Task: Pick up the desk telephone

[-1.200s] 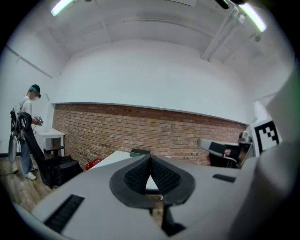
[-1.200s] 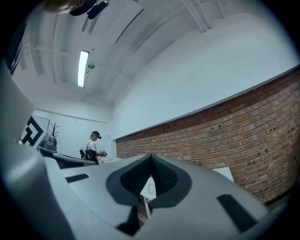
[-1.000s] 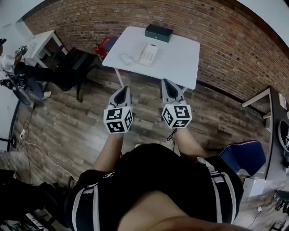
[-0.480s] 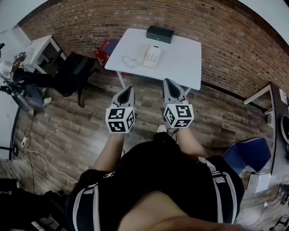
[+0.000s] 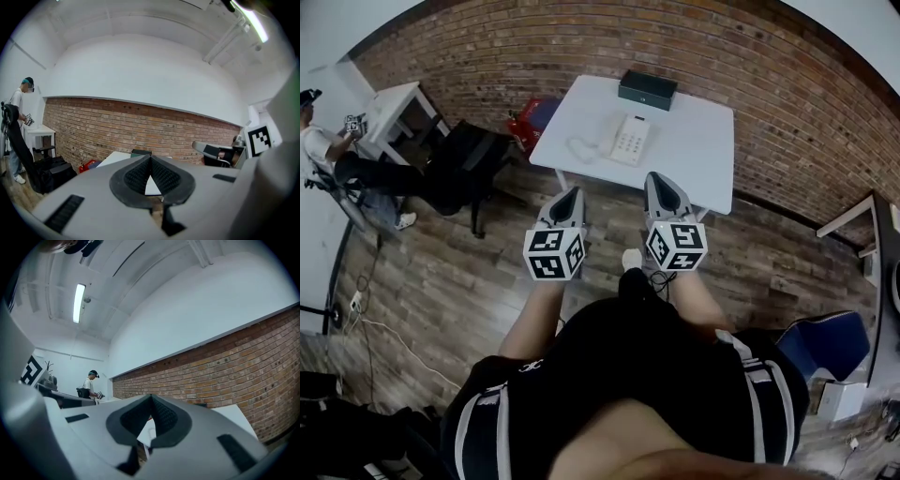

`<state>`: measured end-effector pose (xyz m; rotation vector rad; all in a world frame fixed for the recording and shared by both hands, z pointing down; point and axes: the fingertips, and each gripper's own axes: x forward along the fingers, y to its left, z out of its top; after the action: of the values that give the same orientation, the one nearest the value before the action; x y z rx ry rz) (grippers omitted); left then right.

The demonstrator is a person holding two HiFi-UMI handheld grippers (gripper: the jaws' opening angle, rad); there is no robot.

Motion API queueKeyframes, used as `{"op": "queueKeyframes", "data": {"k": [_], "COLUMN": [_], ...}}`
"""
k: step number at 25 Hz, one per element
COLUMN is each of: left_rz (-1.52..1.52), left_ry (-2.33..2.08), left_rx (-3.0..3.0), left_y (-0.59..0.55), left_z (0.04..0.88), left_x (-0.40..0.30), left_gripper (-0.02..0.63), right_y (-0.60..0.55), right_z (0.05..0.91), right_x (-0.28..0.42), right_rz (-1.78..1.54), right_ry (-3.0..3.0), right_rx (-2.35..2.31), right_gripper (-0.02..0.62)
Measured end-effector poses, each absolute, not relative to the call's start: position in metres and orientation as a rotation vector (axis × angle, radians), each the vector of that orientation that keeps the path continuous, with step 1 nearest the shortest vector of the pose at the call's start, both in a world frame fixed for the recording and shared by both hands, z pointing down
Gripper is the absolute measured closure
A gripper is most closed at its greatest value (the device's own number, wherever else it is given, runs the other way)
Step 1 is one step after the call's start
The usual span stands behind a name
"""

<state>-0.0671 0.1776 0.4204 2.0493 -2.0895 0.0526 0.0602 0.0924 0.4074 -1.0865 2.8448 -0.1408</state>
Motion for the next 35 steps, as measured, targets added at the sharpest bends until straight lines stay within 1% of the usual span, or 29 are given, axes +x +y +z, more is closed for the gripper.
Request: {"op": "queueKeyframes", "data": {"k": [6,17,26,35], "left_rz": [-0.019,0.015,0.043,0.071], "left_ry": [-2.090,-2.081,-2.045,-2.045], "left_rx": [2.022,1.991,1.948,1.928], "left_y": [0.134,0.024,-0.083,-0.190], "left_z": [0.419,0.428,0.435,0.433], "left_x": [-0.099,-0.140,-0.161,-0.167], "left_gripper": [0.604,0.604,0.604,0.604], "right_y": [0.046,-0.064,-0.173,-0.269], "right_z": [0.406,0.421,0.428,0.433], "right_x": [0.029,-0.013,-0.032,-0.041], "right_rz": [-0.074,-0.147,-0.212,-0.260], "right_ry": [2.859,2.893,2.935,2.977], "right_rx": [-1.071,-1.056,-1.054,-1.007], "right_gripper": [0.597,0.597,0.597,0.597]}}
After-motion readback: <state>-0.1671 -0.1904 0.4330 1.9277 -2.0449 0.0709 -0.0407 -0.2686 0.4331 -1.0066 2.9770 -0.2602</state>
